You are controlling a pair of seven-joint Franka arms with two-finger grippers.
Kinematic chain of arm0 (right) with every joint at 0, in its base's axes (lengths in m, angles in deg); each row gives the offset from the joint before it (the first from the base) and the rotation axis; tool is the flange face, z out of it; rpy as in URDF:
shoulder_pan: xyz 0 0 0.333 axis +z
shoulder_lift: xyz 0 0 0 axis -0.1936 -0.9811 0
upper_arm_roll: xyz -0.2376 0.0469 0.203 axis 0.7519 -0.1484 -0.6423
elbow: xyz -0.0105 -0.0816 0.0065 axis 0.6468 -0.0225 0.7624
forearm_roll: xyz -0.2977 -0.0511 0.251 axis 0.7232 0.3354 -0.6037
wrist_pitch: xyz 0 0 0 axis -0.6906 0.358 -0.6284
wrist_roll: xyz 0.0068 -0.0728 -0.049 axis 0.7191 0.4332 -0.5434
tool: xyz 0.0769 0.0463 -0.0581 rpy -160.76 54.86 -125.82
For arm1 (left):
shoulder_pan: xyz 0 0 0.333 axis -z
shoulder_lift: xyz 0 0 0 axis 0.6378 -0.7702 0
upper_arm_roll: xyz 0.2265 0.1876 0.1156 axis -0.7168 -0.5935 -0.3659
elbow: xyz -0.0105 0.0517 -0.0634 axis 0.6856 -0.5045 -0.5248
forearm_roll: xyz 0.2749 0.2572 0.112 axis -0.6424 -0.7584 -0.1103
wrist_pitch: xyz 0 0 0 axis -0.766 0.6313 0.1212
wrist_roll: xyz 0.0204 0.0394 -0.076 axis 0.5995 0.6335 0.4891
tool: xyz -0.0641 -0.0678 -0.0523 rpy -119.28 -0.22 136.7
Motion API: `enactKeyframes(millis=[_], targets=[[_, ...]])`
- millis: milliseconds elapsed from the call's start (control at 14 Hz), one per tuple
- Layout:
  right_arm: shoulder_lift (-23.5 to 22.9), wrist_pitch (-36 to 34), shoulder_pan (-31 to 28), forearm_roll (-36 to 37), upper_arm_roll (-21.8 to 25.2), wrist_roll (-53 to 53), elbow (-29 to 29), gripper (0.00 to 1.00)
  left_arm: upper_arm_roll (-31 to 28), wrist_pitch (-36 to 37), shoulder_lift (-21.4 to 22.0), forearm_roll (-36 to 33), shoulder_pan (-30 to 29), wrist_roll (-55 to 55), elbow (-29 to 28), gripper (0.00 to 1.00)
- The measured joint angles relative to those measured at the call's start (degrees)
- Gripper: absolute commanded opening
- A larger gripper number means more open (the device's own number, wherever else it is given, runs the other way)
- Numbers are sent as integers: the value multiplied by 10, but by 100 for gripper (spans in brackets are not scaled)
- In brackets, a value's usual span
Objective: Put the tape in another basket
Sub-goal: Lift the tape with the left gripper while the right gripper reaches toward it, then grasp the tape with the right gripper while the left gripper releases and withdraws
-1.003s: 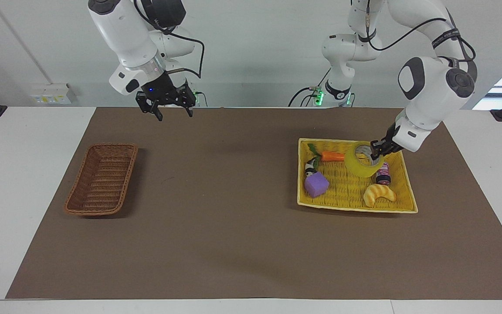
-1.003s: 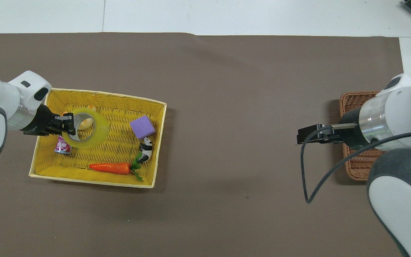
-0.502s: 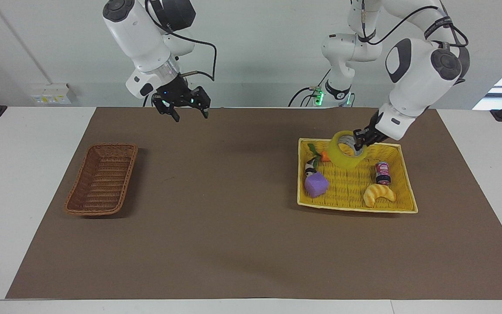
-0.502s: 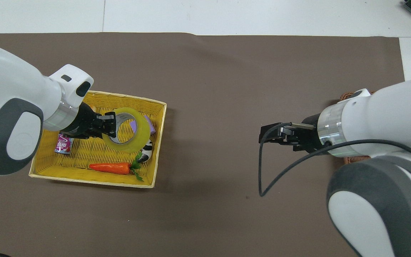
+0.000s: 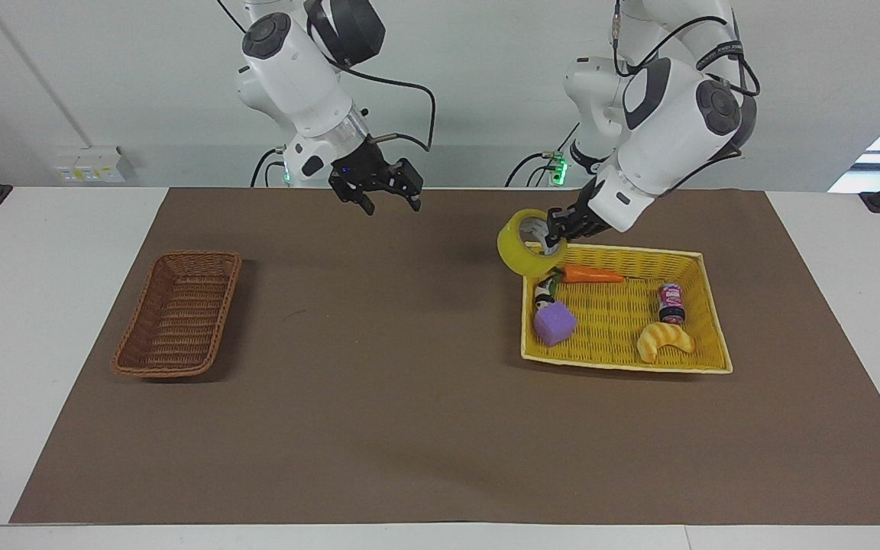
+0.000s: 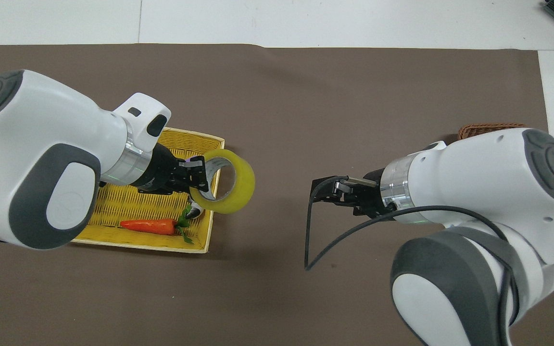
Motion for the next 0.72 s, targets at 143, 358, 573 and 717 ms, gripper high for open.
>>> enactKeyframes(millis=[143, 358, 573, 717], targets=[[0, 3, 0, -36, 1, 3, 1, 100, 2, -13, 0, 14, 18, 1, -1, 0], [0, 20, -7, -103, 3, 6, 6, 100, 3, -23, 0, 18, 44, 3, -5, 0], [0, 53, -8, -164, 5, 14, 22, 100, 5, -30, 0, 28, 58, 3, -5, 0], [0, 58, -8, -180, 5, 23, 26, 100, 9, -52, 0, 50, 63, 3, -5, 0]])
